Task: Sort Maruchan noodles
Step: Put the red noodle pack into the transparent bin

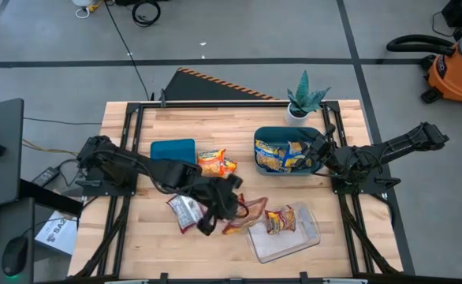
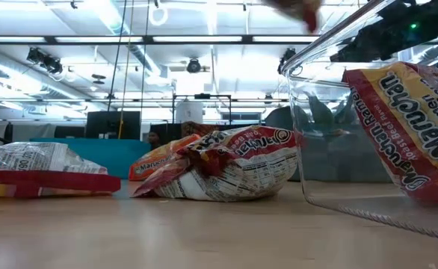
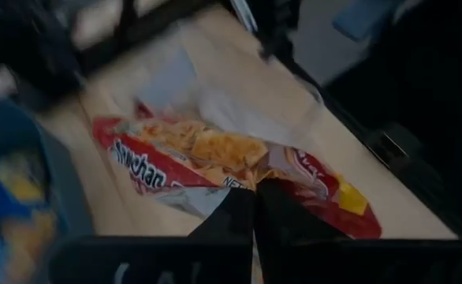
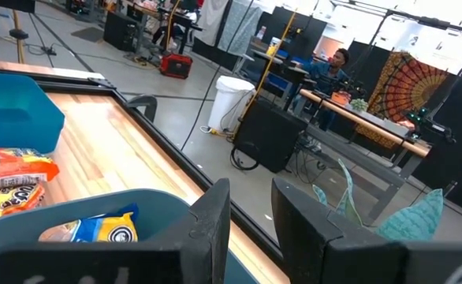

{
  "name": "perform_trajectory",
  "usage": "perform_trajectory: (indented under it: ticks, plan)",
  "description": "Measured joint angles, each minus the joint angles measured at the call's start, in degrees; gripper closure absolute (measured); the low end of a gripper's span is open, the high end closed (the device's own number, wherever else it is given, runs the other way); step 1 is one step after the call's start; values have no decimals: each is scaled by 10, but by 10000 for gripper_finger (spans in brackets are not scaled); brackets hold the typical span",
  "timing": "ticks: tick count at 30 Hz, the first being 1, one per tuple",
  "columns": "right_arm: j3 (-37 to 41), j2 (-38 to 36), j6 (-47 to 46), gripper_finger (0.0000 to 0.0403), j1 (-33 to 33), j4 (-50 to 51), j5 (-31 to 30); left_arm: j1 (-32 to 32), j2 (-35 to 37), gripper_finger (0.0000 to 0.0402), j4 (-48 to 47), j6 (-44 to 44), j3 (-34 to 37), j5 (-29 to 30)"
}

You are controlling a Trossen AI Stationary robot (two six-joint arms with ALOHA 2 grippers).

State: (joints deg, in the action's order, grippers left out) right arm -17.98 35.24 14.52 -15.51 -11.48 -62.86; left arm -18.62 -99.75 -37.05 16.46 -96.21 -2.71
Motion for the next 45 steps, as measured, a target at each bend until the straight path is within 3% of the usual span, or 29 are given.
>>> perform_trajectory:
  ticks: [7,14,24,36,45]
  plan:
    - [0,0,1,302,0,0,0,18,-76,398,122,100,0,0]
    - [0,0,2,302,0,6,0,20,-136,398,129,163,1,0]
    - [0,0,2,302,0,4,0,21,-177,358,146,159,1,0]
    - [0,0,2,302,0,4,0,37,-184,246,241,141,1,-27]
    - [0,0,2,302,0,5,0,69,-206,238,293,96,-1,-17]
